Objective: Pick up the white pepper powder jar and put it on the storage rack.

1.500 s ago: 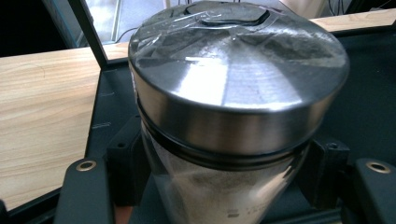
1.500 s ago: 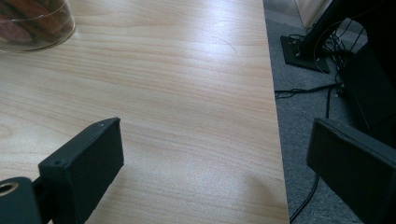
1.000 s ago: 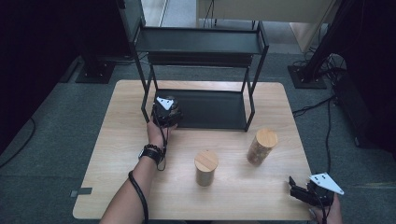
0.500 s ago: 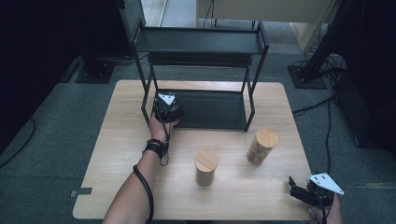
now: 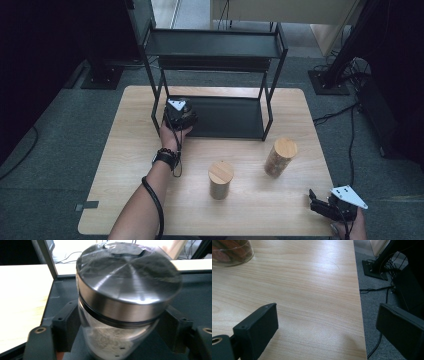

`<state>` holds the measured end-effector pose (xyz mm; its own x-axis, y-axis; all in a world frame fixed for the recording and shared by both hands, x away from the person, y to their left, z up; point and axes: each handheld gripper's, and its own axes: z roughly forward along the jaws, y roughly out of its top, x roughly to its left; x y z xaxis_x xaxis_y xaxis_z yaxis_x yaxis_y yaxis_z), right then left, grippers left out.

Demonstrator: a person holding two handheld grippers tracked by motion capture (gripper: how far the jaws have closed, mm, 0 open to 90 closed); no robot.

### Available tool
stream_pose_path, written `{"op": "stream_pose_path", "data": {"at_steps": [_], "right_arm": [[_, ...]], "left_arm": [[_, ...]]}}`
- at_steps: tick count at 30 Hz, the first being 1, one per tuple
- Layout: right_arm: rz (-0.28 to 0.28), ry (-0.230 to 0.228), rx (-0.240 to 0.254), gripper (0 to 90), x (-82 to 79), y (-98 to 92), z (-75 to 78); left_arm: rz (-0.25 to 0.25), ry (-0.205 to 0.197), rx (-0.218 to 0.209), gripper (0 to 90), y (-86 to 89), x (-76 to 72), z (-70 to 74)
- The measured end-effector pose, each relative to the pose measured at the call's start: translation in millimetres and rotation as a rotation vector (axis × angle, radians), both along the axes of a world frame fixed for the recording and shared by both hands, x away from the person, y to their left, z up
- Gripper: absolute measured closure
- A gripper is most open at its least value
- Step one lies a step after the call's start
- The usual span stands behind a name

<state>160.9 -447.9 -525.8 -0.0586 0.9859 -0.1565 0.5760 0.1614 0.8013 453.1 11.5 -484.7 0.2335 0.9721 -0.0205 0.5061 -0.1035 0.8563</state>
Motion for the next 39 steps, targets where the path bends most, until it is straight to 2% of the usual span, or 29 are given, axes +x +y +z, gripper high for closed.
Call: {"op": "stream_pose_path", "data": {"at_steps": [4,16,17,18,20,27,29,32,39], "right_arm": [[-0.003,-0.001,-0.005,4.1,-0.2,0.5,0.0],[-0.003,-0.002,-0.01,4.1,-0.6,1.2,0.0],[-0.003,-0.001,-0.01,4.1,-0.6,1.2,0.0],[-0.003,-0.001,-0.01,4.1,-0.6,1.3,0.0],[-0.002,0.0,-0.012,4.1,-0.5,1.3,-0.1],[-0.004,0.0,-0.014,4.1,-0.5,1.5,-0.1],[-0.004,-0.001,-0.014,4.1,-0.5,1.6,-0.1],[-0.004,0.0,-0.015,4.1,-0.5,1.6,-0.1],[-0.004,0.0,-0.016,4.1,-0.5,1.9,-0.2]], "left_arm": [[-0.006,0.003,-0.014,22.0,2.3,-5.2,0.0],[-0.022,-0.005,0.003,20.9,2.2,-23.1,-6.8],[-0.045,-0.003,-0.007,18.0,1.9,-24.4,-7.7],[-0.056,-0.001,-0.006,11.4,0.8,-25.8,-8.4],[-0.064,-0.008,0.007,11.0,-1.2,-28.6,-9.1],[-0.071,-0.025,-0.012,10.7,-3.2,-35.8,-7.6],[-0.084,-0.031,-0.021,0.2,-2.8,-38.1,-7.2],[-0.073,-0.031,-0.016,0.1,-1.6,-41.2,-8.8],[-0.085,-0.02,-0.01,0.1,3.8,-47.3,-13.6]]}}
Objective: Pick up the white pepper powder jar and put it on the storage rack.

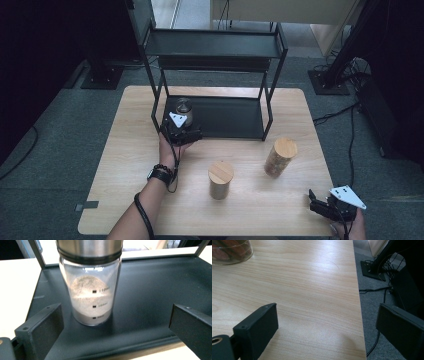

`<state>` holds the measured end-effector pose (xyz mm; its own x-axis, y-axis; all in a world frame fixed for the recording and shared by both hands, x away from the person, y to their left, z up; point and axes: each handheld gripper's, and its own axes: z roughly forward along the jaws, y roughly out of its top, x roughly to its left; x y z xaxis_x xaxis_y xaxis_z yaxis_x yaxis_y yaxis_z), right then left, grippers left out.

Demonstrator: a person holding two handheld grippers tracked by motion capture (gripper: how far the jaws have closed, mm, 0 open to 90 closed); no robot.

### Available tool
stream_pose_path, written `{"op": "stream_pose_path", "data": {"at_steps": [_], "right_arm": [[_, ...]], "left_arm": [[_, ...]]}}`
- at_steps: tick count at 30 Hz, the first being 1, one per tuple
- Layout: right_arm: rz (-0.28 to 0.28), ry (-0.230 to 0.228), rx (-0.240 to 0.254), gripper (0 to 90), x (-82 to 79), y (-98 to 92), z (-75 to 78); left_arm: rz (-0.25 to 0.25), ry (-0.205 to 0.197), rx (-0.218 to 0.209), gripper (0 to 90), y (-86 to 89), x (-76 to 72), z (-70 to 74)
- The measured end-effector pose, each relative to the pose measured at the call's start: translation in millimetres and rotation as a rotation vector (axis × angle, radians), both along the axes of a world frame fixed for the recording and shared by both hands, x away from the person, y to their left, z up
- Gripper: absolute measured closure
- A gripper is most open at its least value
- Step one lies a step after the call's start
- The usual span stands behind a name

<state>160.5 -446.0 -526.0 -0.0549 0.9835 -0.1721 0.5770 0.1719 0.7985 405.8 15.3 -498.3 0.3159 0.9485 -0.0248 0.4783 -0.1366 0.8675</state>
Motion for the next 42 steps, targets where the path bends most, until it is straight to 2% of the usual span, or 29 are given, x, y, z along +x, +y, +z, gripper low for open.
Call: {"op": "stream_pose_path", "data": {"at_steps": [10,15,20,26,29,42], "right_arm": [[-0.001,0.002,-0.006,4.1,0.3,0.3,-0.2],[-0.003,0.004,-0.006,4.1,0.5,0.3,-0.2],[-0.003,0.004,-0.008,4.1,0.6,0.3,-0.3],[-0.004,0.005,-0.01,4.1,0.7,0.3,-0.3],[-0.005,0.006,-0.009,4.1,0.9,0.5,-0.4],[-0.008,0.005,-0.016,4.1,1.0,1.0,-0.5]], "left_arm": [[-0.009,0.008,-0.004,0.2,9.7,-9.2,-7.7],[-0.007,-0.015,-0.014,0.2,14.3,-13.8,-11.1],[0.007,-0.017,-0.014,0.2,18.9,-15.9,-14.4],[-0.006,-0.01,-0.014,0.2,22.8,-17.9,-19.2],[-0.003,-0.013,-0.025,0.2,24.7,-19.0,-19.5],[-0.006,-0.012,-0.026,0.2,31.6,-26.1,-19.5]]}}
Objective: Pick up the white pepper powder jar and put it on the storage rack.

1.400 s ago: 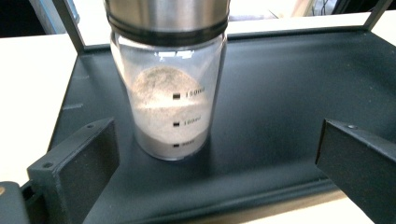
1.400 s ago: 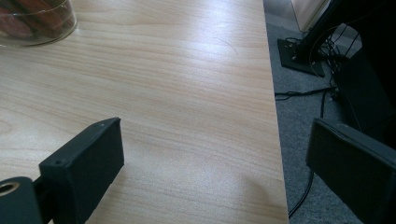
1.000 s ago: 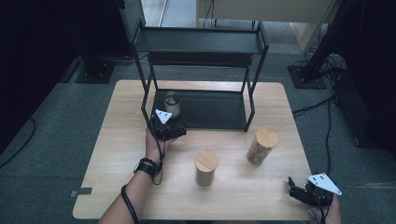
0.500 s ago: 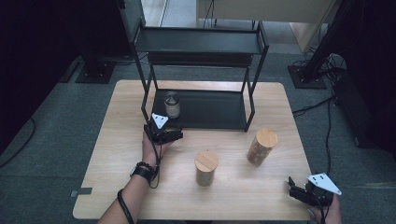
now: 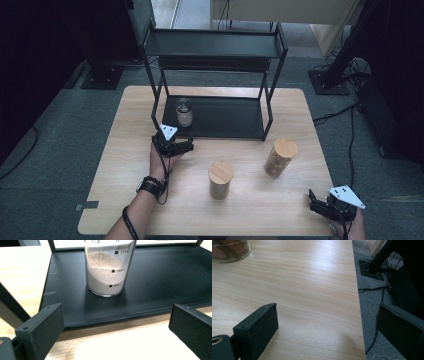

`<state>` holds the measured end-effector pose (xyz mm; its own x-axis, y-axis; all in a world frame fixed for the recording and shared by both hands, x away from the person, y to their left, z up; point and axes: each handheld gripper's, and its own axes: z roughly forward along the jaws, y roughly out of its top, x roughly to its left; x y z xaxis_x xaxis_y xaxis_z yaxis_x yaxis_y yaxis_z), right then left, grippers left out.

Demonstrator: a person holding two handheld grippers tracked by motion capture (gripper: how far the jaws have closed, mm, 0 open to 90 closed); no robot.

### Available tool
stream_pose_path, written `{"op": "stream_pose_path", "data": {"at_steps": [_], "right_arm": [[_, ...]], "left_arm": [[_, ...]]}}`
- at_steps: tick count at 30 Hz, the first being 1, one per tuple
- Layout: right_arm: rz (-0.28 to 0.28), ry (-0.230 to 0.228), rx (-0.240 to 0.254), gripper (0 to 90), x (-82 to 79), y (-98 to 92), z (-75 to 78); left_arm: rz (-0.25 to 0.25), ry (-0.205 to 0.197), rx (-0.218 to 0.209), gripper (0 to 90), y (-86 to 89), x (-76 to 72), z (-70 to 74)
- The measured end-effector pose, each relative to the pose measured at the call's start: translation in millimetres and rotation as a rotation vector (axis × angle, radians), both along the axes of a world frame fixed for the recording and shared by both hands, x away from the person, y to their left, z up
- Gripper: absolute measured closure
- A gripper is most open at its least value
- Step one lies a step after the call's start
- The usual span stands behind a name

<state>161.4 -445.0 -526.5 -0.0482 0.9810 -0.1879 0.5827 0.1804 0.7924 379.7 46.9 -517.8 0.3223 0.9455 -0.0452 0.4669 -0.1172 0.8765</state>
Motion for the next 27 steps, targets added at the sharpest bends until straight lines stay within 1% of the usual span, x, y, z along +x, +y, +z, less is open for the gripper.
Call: {"op": "stream_pose_path", "data": {"at_steps": [16,24,27], "right_arm": [[-0.007,0.002,-0.008,4.1,0.2,0.6,-0.2],[-0.008,0.002,-0.008,4.1,0.1,0.8,-0.2],[-0.009,0.001,-0.009,4.1,0.1,0.8,-0.2]], "left_arm": [[-0.008,-0.001,-0.003,0.2,10.9,-11.9,0.0],[-0.012,0.001,0.002,0.2,16.7,-17.6,0.2],[-0.011,0.001,-0.008,0.2,20.0,-19.2,0.1]]}}
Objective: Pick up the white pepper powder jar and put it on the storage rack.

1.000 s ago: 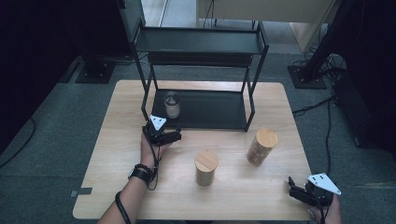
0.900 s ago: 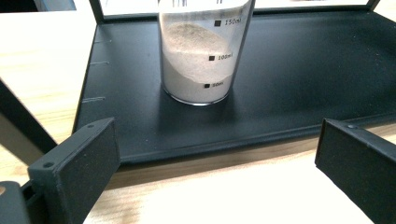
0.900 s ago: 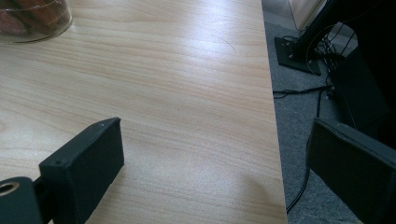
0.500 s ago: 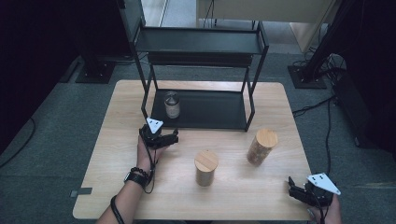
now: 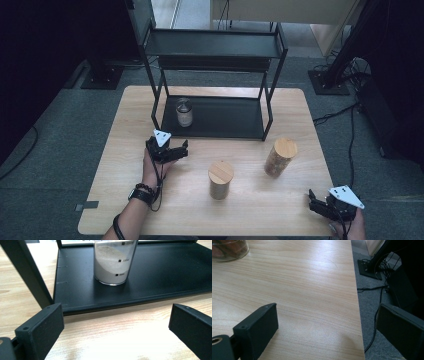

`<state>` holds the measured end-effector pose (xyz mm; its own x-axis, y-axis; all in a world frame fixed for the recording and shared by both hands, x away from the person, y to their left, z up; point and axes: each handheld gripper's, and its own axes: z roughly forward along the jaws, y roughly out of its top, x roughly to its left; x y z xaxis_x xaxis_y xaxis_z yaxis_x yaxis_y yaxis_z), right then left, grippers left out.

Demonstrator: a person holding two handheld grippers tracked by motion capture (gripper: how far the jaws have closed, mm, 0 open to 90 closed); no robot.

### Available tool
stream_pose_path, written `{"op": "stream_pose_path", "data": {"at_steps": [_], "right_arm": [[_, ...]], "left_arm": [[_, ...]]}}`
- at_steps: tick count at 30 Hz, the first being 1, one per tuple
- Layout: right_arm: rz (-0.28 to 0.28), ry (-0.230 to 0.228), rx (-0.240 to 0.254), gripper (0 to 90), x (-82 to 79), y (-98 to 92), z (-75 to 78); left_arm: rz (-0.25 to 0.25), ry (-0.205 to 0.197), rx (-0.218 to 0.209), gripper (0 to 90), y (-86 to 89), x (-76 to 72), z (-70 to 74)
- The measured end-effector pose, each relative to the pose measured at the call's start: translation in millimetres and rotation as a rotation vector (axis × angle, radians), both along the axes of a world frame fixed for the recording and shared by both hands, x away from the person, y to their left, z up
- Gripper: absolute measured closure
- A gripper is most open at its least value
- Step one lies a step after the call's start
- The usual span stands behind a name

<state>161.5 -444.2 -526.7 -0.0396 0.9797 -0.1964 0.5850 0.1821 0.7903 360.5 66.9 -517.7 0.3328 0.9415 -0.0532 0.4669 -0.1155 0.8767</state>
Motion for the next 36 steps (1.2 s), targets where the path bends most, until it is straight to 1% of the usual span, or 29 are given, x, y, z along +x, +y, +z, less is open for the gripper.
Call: {"op": "stream_pose_path", "data": {"at_steps": [4,29,36], "right_arm": [[0.0,0.0,0.0,4.1,0.0,0.0,0.0],[-0.004,0.004,-0.008,4.1,0.3,0.6,-0.2],[-0.006,0.005,-0.009,4.1,0.4,0.8,-0.3]], "left_arm": [[0.003,0.005,-0.007,0.2,4.5,-2.1,0.1],[-0.01,-0.003,0.011,0.2,21.7,-21.5,0.3],[-0.01,-0.002,0.009,0.2,28.4,-28.3,0.4]]}}
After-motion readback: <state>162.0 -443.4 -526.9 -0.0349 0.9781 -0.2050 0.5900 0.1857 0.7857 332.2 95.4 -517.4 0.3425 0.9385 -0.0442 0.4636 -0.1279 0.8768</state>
